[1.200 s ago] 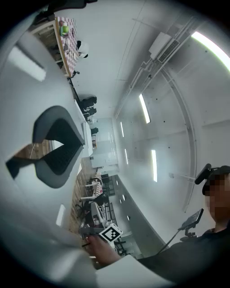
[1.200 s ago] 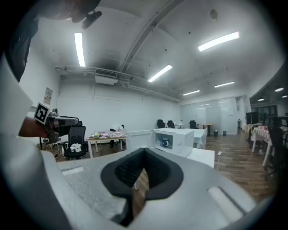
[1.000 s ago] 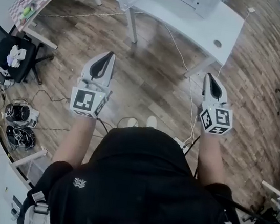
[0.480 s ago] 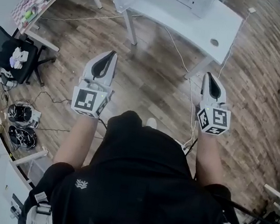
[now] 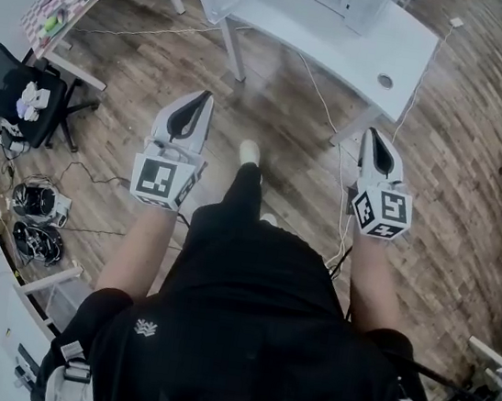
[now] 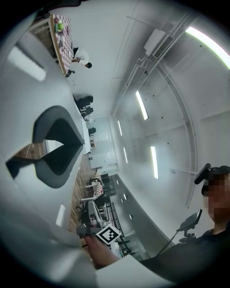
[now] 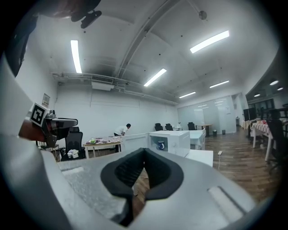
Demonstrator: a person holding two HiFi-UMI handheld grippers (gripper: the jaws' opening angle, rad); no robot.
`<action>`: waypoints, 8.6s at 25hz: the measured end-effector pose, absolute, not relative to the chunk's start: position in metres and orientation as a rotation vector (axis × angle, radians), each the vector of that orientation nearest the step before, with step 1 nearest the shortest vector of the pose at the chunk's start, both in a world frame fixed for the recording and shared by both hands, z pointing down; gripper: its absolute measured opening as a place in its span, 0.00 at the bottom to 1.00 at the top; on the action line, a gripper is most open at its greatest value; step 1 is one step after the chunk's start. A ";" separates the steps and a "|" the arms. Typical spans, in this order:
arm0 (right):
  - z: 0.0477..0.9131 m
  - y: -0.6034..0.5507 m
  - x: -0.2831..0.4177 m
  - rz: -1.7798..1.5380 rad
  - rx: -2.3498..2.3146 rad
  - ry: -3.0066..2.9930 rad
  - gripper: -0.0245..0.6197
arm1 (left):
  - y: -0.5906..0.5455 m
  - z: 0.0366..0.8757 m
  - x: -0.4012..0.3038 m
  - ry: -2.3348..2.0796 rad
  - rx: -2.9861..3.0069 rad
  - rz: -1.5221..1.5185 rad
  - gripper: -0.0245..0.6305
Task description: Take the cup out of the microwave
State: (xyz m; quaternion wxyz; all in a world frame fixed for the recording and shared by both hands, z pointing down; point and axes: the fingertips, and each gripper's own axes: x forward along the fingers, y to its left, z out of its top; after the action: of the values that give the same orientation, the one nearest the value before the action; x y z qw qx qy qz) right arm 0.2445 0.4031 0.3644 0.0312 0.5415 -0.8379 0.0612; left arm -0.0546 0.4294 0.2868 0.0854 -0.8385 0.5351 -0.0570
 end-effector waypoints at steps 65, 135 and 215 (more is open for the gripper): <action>0.385 -0.144 0.104 0.185 1.801 -2.431 0.04 | -0.148 0.308 -0.102 1.316 -2.741 -0.036 0.04; 0.595 -0.422 0.085 0.302 1.616 -2.391 0.64 | -0.361 0.489 -0.028 1.352 -2.910 -0.259 0.04; 0.474 -0.270 0.067 0.300 1.493 -2.442 0.64 | -0.237 0.355 -0.073 1.300 -2.772 -0.138 0.04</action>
State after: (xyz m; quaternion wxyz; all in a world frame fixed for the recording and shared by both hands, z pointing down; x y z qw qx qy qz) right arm 0.0673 -0.2699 0.4738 0.1316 0.5143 -0.8411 0.1034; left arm -0.0733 -0.2366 0.3553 0.0383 -0.9039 0.4237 -0.0450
